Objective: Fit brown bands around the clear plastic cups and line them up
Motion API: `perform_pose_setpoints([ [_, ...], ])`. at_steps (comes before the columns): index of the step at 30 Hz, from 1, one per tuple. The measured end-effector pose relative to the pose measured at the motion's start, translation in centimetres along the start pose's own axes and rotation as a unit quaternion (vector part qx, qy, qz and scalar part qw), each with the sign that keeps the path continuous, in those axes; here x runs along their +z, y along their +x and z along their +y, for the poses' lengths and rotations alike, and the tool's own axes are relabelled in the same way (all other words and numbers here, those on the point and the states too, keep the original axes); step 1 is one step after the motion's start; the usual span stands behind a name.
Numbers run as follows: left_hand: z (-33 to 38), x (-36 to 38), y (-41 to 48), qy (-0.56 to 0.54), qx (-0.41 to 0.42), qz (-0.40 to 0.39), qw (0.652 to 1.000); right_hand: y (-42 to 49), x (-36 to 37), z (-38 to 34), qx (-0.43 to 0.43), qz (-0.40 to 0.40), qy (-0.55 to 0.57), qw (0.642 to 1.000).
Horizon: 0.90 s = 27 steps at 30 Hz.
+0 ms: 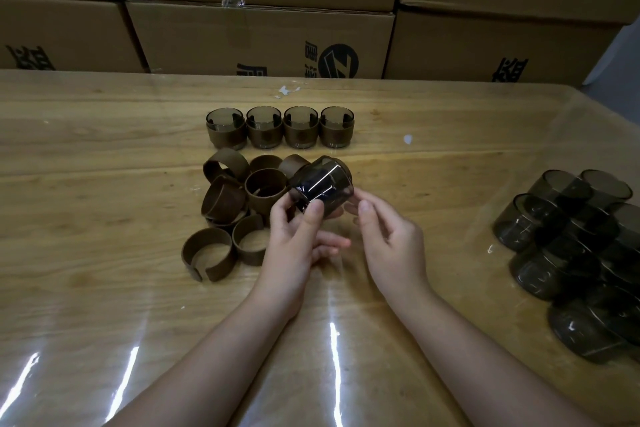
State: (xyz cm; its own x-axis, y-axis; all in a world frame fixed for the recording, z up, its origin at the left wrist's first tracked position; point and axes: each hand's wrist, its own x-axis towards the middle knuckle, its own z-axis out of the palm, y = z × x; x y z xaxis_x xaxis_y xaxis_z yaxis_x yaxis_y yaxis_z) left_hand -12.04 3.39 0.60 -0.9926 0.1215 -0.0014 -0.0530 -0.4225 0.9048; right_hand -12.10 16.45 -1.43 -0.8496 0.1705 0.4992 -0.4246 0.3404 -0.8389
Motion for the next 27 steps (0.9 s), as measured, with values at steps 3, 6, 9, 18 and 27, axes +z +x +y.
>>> perform_pose_setpoints([
  [3,-0.2,0.0,0.0,0.007,0.013,0.005,1.000,-0.1,-0.2,-0.3,-0.018,0.002,0.011,1.000],
  [6,-0.3,0.0,0.1,0.045,0.013,0.001,0.999,0.0,-0.2,-0.9,-0.054,0.003,0.003,0.999],
  [9,-0.3,-0.1,0.1,0.081,-0.002,-0.015,0.997,0.1,-0.2,-1.1,-0.068,-0.031,0.004,0.997],
  [18,-0.1,-0.2,0.4,0.045,-0.043,-0.013,0.998,0.3,-0.1,-0.9,0.026,-0.112,0.044,0.992],
  [27,-0.1,-0.2,0.1,0.028,0.013,0.009,0.999,0.1,-0.1,-0.7,0.012,-0.063,0.051,0.997],
])
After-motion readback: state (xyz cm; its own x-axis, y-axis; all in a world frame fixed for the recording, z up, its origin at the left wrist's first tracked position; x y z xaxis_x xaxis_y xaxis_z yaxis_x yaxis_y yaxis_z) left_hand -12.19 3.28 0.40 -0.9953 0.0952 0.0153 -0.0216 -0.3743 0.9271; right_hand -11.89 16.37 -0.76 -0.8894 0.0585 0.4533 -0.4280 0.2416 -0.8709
